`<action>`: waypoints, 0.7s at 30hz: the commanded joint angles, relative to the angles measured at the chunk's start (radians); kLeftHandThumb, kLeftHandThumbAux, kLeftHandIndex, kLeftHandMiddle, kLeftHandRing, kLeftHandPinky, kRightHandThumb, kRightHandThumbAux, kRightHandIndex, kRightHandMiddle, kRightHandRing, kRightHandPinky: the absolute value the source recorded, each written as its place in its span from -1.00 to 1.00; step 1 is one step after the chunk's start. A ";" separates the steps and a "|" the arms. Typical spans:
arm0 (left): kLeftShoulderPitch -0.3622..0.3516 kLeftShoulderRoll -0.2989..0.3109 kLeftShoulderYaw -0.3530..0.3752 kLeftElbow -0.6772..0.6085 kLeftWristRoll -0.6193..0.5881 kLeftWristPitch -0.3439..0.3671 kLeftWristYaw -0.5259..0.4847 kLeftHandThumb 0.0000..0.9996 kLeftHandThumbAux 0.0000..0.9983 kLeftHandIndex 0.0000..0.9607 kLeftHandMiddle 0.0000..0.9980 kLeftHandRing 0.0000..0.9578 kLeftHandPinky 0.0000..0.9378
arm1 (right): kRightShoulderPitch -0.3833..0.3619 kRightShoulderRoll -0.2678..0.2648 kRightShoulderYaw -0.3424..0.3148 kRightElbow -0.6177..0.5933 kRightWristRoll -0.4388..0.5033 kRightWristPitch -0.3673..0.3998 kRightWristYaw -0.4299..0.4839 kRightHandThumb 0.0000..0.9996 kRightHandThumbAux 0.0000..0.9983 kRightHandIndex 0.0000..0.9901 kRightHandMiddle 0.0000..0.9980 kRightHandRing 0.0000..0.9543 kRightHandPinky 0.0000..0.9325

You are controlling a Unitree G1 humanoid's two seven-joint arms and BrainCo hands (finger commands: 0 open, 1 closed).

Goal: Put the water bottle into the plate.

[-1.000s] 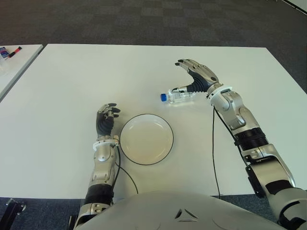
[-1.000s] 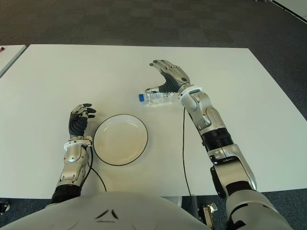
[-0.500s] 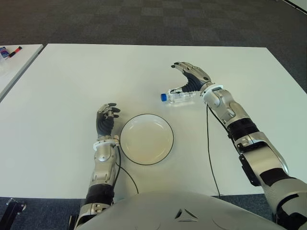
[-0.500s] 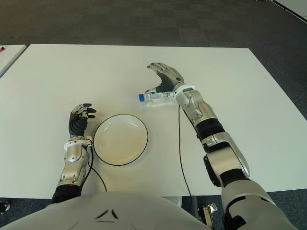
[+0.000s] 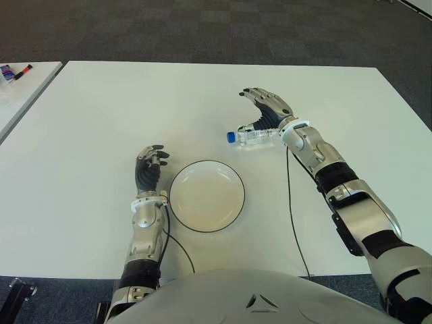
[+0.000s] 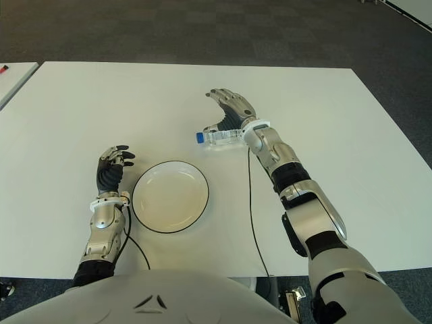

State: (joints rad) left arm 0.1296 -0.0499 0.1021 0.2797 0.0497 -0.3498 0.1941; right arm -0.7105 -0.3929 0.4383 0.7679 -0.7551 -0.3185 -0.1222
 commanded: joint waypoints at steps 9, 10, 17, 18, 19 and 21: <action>0.007 -0.005 0.001 -0.015 -0.005 0.026 0.002 0.89 0.31 -0.19 0.05 -0.04 0.00 | -0.069 0.036 0.045 0.129 -0.010 -0.012 -0.052 -0.35 0.11 -1.00 -1.00 -0.99 -0.83; 0.008 -0.005 0.001 -0.017 -0.006 0.027 0.001 0.89 0.31 -0.19 0.05 -0.03 0.02 | -0.072 0.038 0.047 0.135 -0.010 -0.013 -0.055 -0.35 0.11 -1.00 -1.00 -0.99 -0.83; 0.010 -0.002 0.002 -0.020 -0.013 0.031 -0.003 0.89 0.31 -0.19 0.05 -0.04 -0.01 | -0.092 0.053 0.063 0.186 -0.006 -0.011 -0.074 -0.35 0.12 -1.00 -1.00 -0.99 -0.83; 0.010 -0.002 0.002 -0.020 -0.013 0.031 -0.003 0.89 0.31 -0.19 0.05 -0.04 -0.01 | -0.095 0.055 0.064 0.192 -0.006 -0.011 -0.076 -0.35 0.13 -1.00 -1.00 -0.99 -0.83; 0.010 -0.001 0.002 -0.020 -0.014 0.031 -0.003 0.89 0.31 -0.19 0.05 -0.04 -0.01 | -0.097 0.056 0.066 0.197 -0.005 -0.011 -0.079 -0.35 0.13 -1.00 -1.00 -0.98 -0.83; 0.011 -0.001 0.003 -0.020 -0.010 0.030 0.002 0.89 0.31 -0.19 0.05 -0.03 -0.01 | -0.101 0.059 0.069 0.208 -0.005 -0.011 -0.084 -0.35 0.13 -1.00 -1.00 -0.98 -0.83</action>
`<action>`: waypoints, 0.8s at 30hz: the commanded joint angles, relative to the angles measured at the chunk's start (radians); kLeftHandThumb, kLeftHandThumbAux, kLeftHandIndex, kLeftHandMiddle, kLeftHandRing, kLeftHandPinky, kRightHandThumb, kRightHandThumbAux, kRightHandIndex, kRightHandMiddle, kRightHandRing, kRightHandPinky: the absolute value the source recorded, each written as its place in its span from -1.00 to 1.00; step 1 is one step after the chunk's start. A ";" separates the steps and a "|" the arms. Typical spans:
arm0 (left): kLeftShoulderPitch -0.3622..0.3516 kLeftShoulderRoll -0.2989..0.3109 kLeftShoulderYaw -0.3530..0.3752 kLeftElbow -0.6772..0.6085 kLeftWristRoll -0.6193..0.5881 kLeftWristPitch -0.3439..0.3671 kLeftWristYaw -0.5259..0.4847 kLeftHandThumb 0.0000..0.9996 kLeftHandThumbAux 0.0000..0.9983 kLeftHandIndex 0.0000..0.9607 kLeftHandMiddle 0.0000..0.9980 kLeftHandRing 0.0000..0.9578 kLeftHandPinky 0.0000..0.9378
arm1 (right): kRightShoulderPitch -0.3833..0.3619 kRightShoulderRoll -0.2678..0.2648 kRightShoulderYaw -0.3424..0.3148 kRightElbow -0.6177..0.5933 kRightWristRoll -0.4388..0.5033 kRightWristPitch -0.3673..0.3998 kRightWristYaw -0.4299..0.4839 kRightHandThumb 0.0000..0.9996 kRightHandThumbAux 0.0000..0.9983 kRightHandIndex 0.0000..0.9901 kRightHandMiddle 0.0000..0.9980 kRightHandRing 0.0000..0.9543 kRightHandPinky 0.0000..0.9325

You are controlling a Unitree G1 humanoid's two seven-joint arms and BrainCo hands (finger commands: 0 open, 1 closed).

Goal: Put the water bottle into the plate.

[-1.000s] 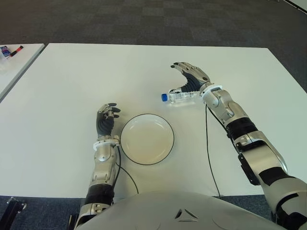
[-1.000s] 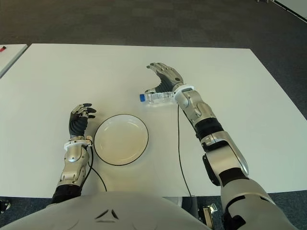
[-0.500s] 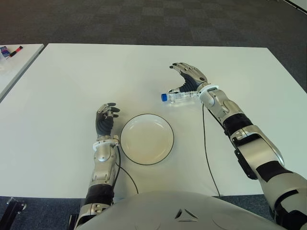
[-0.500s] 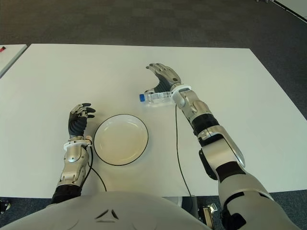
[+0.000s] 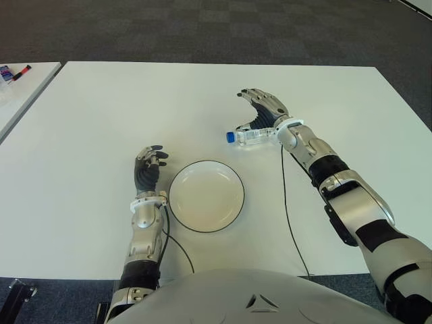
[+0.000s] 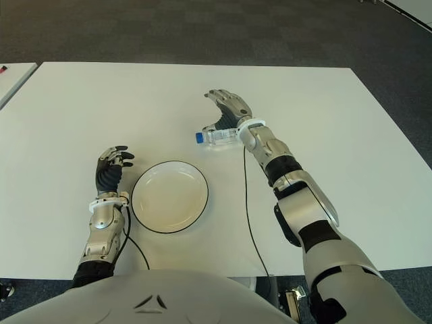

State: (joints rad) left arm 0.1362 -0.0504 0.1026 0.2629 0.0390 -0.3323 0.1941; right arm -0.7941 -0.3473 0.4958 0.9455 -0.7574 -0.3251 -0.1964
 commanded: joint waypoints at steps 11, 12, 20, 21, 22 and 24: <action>0.008 0.001 0.002 -0.019 0.004 0.044 0.001 0.89 0.31 -0.20 0.04 -0.01 0.08 | -0.031 0.021 0.022 0.071 -0.001 -0.014 -0.028 -0.38 0.15 -1.00 -0.98 -0.93 -0.76; 0.007 0.001 0.003 -0.017 0.001 0.041 -0.001 0.89 0.31 -0.20 0.04 -0.01 0.08 | -0.032 0.022 0.022 0.075 0.000 -0.015 -0.028 -0.39 0.15 -1.00 -0.98 -0.92 -0.76; 0.003 0.006 0.006 -0.002 -0.010 0.020 -0.010 0.89 0.31 -0.20 0.06 -0.02 0.07 | -0.036 0.027 0.022 0.095 0.009 -0.019 -0.025 -0.48 0.14 -1.00 -0.97 -0.90 -0.75; 0.003 0.006 0.006 -0.002 -0.011 0.020 -0.010 0.89 0.31 -0.20 0.06 -0.02 0.07 | -0.036 0.027 0.022 0.096 0.009 -0.019 -0.025 -0.49 0.14 -1.00 -0.97 -0.90 -0.75; 0.003 0.007 0.007 0.000 -0.011 0.016 -0.011 0.89 0.31 -0.20 0.06 -0.01 0.07 | -0.036 0.028 0.022 0.097 0.011 -0.019 -0.025 -0.49 0.14 -1.00 -0.97 -0.90 -0.75; 0.002 0.008 0.007 0.005 -0.011 0.009 -0.012 0.89 0.31 -0.20 0.06 -0.02 0.07 | -0.035 0.029 0.022 0.100 0.014 -0.020 -0.023 -0.51 0.14 -1.00 -0.97 -0.90 -0.74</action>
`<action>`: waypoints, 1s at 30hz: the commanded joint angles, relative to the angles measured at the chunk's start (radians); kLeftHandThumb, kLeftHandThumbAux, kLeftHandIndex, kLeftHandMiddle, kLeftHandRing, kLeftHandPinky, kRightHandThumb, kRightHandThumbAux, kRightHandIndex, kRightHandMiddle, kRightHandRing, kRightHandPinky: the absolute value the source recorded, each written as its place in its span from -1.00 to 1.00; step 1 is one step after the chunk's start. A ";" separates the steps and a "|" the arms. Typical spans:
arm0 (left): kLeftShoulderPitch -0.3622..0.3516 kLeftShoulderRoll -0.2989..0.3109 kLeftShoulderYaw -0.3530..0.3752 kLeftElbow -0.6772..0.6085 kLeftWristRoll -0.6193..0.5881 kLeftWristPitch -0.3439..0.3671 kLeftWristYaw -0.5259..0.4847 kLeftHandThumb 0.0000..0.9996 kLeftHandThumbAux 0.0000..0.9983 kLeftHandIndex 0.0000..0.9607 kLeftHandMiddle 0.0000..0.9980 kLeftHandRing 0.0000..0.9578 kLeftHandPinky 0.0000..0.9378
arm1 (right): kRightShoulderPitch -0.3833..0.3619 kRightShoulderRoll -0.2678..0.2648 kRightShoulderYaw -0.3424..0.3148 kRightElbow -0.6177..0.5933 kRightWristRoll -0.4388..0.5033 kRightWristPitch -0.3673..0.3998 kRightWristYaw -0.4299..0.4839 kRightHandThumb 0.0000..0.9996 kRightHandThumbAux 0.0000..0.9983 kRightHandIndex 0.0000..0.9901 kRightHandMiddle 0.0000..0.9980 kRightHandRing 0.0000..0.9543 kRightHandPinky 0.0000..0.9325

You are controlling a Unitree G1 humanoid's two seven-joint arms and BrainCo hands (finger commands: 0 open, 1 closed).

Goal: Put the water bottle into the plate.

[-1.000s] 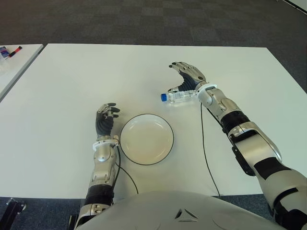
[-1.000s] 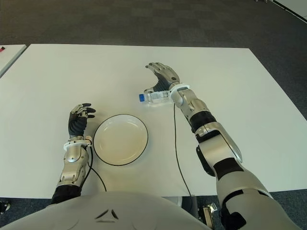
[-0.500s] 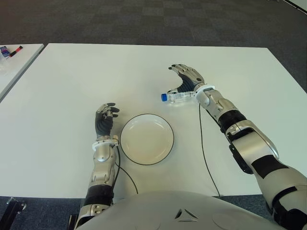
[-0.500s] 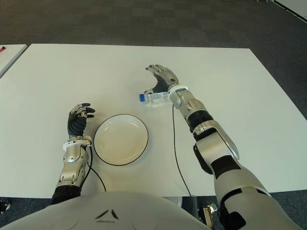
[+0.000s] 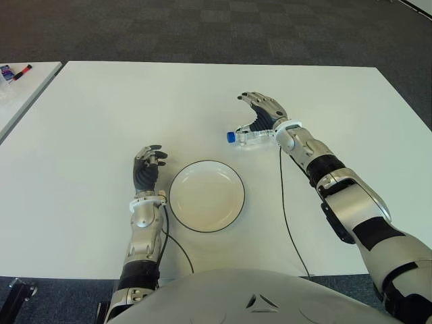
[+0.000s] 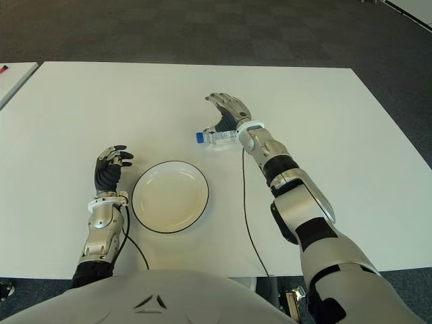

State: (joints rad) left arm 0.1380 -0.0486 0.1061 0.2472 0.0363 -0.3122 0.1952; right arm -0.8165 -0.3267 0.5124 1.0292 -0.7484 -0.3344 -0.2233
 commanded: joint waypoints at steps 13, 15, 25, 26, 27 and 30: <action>-0.003 0.015 0.007 0.043 -0.013 -0.038 -0.022 0.89 0.31 -0.20 0.06 -0.01 0.06 | -0.004 0.016 0.004 0.043 0.017 -0.032 0.001 -0.66 0.08 -1.00 -0.94 -0.86 -0.72; -0.004 0.016 0.008 0.046 -0.013 -0.043 -0.020 0.89 0.31 -0.20 0.06 -0.01 0.05 | -0.002 0.017 0.003 0.048 0.018 -0.037 -0.004 -0.68 0.07 -1.00 -0.94 -0.86 -0.72; -0.004 0.022 0.006 0.047 -0.007 -0.040 -0.018 0.89 0.31 -0.19 0.05 -0.03 0.05 | 0.006 0.019 0.003 0.065 0.019 -0.054 -0.012 -0.75 0.02 -1.00 -0.94 -0.86 -0.74; -0.004 0.022 0.006 0.047 -0.008 -0.038 -0.018 0.89 0.31 -0.19 0.05 -0.02 0.07 | 0.007 0.020 0.003 0.067 0.019 -0.054 -0.012 -0.76 0.03 -1.00 -0.94 -0.87 -0.74; -0.005 0.023 0.007 0.047 -0.008 -0.036 -0.018 0.89 0.31 -0.19 0.05 -0.02 0.07 | 0.008 0.020 0.004 0.068 0.019 -0.054 -0.013 -0.76 0.03 -1.00 -0.94 -0.87 -0.74; -0.006 0.023 0.009 0.047 -0.011 -0.032 -0.017 0.89 0.31 -0.20 0.05 -0.01 0.09 | 0.010 0.021 0.004 0.073 0.019 -0.053 -0.015 -0.75 0.05 -1.00 -0.95 -0.87 -0.74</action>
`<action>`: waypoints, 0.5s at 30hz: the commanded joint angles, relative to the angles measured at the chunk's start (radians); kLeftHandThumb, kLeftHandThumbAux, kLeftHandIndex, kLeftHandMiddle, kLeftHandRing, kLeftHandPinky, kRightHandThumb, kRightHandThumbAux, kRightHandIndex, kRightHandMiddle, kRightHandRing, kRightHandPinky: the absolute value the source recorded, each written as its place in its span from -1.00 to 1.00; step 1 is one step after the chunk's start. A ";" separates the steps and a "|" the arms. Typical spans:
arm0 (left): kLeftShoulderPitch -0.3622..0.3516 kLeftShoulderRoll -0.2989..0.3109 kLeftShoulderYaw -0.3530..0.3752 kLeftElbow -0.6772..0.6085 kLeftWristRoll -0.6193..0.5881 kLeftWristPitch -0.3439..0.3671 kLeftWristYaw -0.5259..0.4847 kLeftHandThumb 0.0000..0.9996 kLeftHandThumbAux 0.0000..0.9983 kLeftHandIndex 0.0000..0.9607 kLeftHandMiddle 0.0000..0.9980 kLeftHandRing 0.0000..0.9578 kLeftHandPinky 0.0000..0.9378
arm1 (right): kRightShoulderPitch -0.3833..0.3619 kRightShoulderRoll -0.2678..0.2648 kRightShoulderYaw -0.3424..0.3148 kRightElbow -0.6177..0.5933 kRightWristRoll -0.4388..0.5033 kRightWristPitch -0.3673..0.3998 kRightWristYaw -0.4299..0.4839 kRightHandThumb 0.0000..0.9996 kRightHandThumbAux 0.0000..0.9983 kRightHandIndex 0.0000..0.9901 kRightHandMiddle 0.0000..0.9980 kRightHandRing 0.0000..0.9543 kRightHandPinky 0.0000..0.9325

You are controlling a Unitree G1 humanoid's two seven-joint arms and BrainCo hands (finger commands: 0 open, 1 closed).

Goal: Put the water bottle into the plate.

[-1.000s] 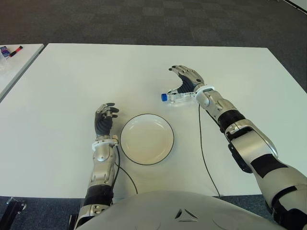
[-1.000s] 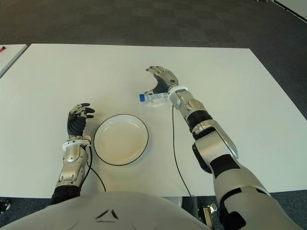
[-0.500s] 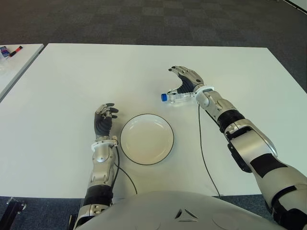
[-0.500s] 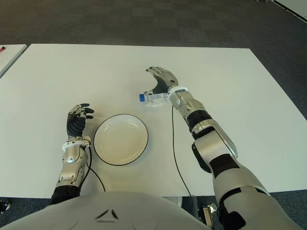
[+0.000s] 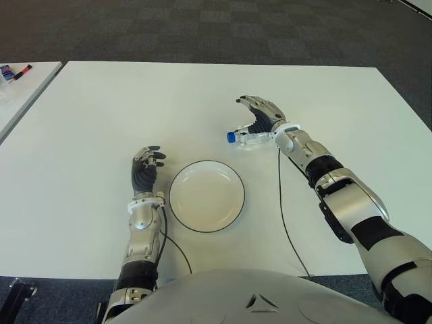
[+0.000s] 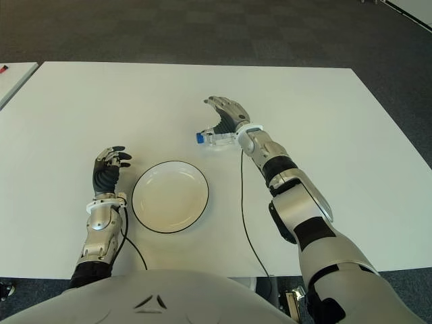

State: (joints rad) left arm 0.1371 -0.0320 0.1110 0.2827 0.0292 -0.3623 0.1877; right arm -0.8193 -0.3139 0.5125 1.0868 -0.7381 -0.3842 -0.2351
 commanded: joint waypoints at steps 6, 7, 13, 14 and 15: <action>-0.007 0.007 0.007 0.014 -0.010 0.020 -0.012 0.89 0.31 -0.20 0.05 -0.01 0.08 | 0.017 0.011 0.004 0.022 0.009 0.000 -0.005 -0.73 0.07 -1.00 -0.94 -0.86 -0.71; -0.007 0.006 0.007 0.015 -0.011 0.019 -0.012 0.89 0.31 -0.20 0.05 -0.01 0.08 | 0.018 0.012 0.004 0.023 0.009 0.000 -0.006 -0.73 0.07 -1.00 -0.94 -0.86 -0.71; -0.008 0.007 0.007 0.020 -0.012 0.011 -0.010 0.89 0.31 -0.20 0.05 -0.01 0.06 | 0.023 0.012 0.004 0.025 0.009 -0.002 -0.013 -0.72 0.08 -1.00 -0.93 -0.83 -0.69; -0.008 0.007 0.007 0.020 -0.011 0.009 -0.009 0.89 0.31 -0.20 0.05 -0.01 0.05 | 0.024 0.012 0.004 0.025 0.010 -0.002 -0.013 -0.72 0.08 -1.00 -0.92 -0.83 -0.69; -0.008 0.007 0.007 0.021 -0.007 0.006 -0.005 0.89 0.31 -0.20 0.05 -0.02 0.05 | 0.025 0.012 0.004 0.025 0.010 -0.003 -0.013 -0.72 0.08 -1.00 -0.92 -0.83 -0.69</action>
State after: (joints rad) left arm 0.1360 -0.0314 0.1127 0.2869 0.0200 -0.3560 0.1877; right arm -0.8109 -0.3090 0.5126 1.1006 -0.7371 -0.3844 -0.2454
